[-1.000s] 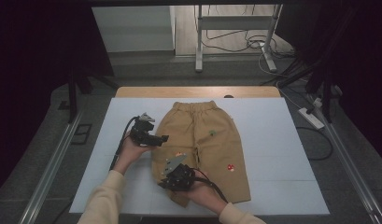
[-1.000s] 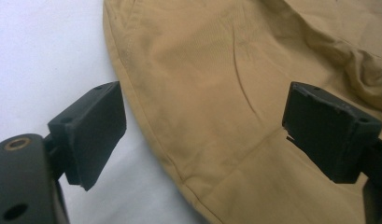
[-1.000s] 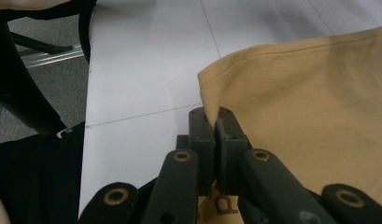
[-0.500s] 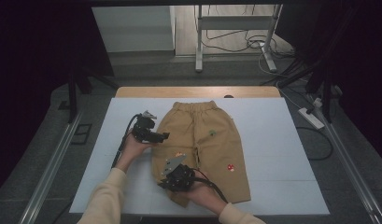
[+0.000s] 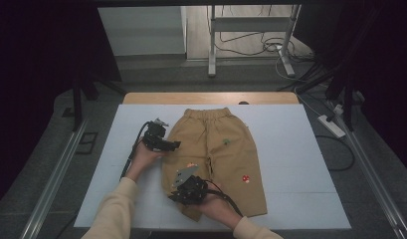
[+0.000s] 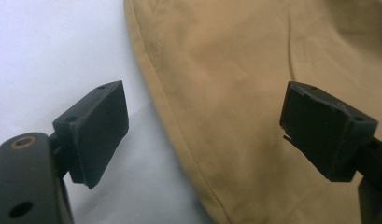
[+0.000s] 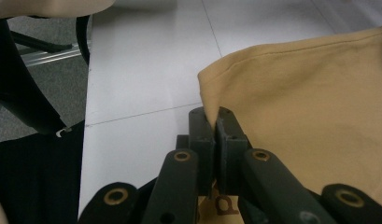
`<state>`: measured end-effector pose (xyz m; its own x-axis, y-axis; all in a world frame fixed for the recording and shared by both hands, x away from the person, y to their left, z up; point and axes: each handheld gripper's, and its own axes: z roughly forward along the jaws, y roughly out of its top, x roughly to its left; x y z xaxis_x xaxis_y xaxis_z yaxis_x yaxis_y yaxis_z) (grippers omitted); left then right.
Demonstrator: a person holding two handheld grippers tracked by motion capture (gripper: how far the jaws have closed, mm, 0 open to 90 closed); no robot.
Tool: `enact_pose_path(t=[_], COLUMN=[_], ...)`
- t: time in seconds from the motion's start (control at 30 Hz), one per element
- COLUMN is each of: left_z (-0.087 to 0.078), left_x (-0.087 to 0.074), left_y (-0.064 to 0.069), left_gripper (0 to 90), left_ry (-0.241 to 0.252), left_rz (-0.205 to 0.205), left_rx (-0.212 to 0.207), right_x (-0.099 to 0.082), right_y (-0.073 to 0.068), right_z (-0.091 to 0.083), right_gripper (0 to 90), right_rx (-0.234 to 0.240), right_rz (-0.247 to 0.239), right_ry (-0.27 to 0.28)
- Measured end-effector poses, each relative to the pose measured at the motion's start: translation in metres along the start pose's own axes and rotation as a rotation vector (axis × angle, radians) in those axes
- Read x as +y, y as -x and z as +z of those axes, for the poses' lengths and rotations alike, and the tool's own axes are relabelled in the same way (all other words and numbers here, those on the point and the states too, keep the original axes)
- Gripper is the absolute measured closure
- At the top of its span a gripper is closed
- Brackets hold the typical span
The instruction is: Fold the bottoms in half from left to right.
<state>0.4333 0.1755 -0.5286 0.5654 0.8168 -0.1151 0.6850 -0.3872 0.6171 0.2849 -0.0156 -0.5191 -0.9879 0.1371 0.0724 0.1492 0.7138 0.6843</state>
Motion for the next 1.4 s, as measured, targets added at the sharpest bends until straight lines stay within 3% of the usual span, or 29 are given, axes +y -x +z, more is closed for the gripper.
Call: enact_pose_path(t=[0.53, 0.67, 0.83, 0.93, 1.07, 1.13, 1.23, 1.4], left_z=[0.006, 0.004, 0.002, 0.002, 0.003, 0.003, -0.001, -0.008], left_x=[-0.003, -0.004, -0.003, -0.004, -0.004, -0.004, -0.003, -0.002], left_y=[-0.002, -0.001, 0.0, -0.001, 0.0, 0.001, -0.002, -0.003], left_gripper=[16.3, 28.4, 53.6, 68.4, 82.3, 84.1, 85.1, 85.3], left_ry=[-0.034, -0.027, -0.025, -0.027, -0.029, -0.027, 0.004, 0.024], left_rz=[-0.01, -0.001, -0.005, -0.017, -0.004, -0.004, -0.039, -0.039], left_rx=[-0.004, -0.022, -0.037, -0.083, -0.112, -0.117, -0.172, -0.182], right_x=[0.0, 0.0, 0.0, 0.0, 0.0, 0.0, 0.0, 0.001], right_y=[0.0, 0.0, 0.0, 0.0, -0.001, -0.001, -0.001, -0.001], right_z=[-0.001, -0.001, -0.001, 0.0, 0.0, -0.001, -0.002, -0.003], right_gripper=[86.4, 86.4, 86.4, 86.4, 86.4, 86.4, 86.4, 86.4], right_rx=[-0.001, 0.0, 0.001, 0.002, 0.001, 0.002, 0.005, 0.012], right_rz=[-0.004, -0.004, -0.004, -0.004, -0.005, -0.005, -0.008, -0.007], right_ry=[0.0, 0.0, -0.001, -0.004, -0.004, -0.002, -0.001, 0.012])
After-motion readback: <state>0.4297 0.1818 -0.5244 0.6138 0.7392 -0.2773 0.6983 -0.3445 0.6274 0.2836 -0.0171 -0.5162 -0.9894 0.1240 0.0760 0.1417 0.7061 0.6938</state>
